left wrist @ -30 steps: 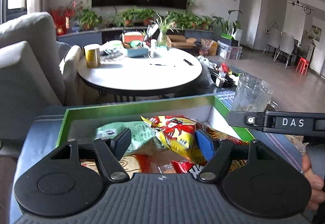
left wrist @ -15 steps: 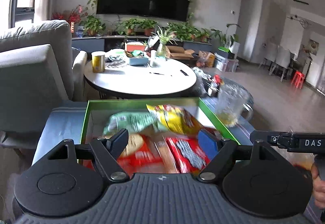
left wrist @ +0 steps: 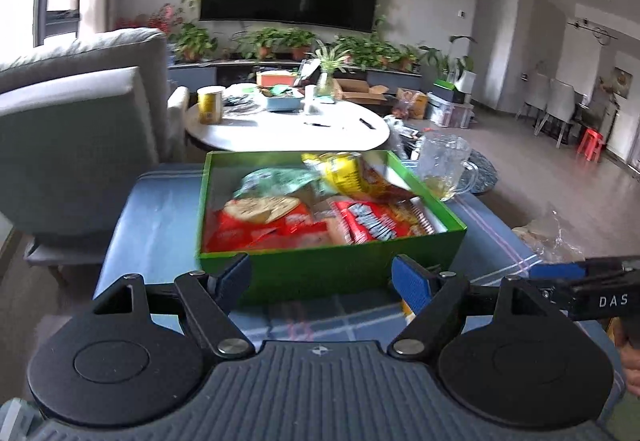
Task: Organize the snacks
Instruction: 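Move both grippers back from the box toward the remaining snacks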
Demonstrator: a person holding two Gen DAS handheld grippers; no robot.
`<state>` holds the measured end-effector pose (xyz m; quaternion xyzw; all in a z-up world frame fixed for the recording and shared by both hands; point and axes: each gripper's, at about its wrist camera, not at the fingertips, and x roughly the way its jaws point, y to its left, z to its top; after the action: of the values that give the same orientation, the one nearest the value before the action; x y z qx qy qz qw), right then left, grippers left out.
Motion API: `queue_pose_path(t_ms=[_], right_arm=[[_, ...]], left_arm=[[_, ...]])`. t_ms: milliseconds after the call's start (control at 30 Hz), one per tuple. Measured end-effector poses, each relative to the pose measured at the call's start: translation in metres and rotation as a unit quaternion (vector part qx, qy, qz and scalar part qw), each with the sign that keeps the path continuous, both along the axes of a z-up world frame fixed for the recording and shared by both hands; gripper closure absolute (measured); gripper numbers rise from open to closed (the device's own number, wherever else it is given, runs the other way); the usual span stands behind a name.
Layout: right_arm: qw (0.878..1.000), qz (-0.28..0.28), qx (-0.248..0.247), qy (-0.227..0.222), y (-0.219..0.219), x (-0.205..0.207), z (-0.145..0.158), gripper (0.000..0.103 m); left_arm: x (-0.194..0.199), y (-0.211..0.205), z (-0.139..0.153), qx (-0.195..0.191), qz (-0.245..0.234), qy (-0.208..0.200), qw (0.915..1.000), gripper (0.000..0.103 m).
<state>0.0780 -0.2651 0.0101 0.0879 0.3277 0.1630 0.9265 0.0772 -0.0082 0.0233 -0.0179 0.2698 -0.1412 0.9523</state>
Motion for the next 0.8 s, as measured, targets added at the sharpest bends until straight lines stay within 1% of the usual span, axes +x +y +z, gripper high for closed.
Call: queue_pose_path(t_ms=[133,233,333,467,633,800], right_arm=[[1.000,0.003,0.014,0.014,0.003,-0.012,-0.010,0.039],[1.000,0.008,0.014,0.020,0.008,-0.016,-0.014,0.039],[1.000,0.002,-0.007,0.017,0.017,-0.018,-0.018,0.039],[1.000,0.007,-0.003,0.017,0.025,-0.023,-0.021,0.038],[1.000,0.007,-0.004,0.016,0.029,-0.028,-0.021,0.036],[1.000,0.006,0.000,0.018,0.031,-0.029,-0.021,0.035]], left_arm=[[-0.021,0.021,-0.007,0.008,0.030,0.002,0.9995,0.026],[-0.035,0.033,-0.017,0.011,0.045,0.015,0.9988,0.025],[-0.044,0.039,-0.029,0.019,0.050,0.030,0.9981,0.025],[-0.049,0.039,-0.045,0.046,0.045,0.047,0.9968,0.025],[-0.048,0.049,-0.061,0.022,0.045,0.078,0.9957,0.025],[-0.053,0.055,-0.069,0.032,0.053,0.089,0.9941,0.025]])
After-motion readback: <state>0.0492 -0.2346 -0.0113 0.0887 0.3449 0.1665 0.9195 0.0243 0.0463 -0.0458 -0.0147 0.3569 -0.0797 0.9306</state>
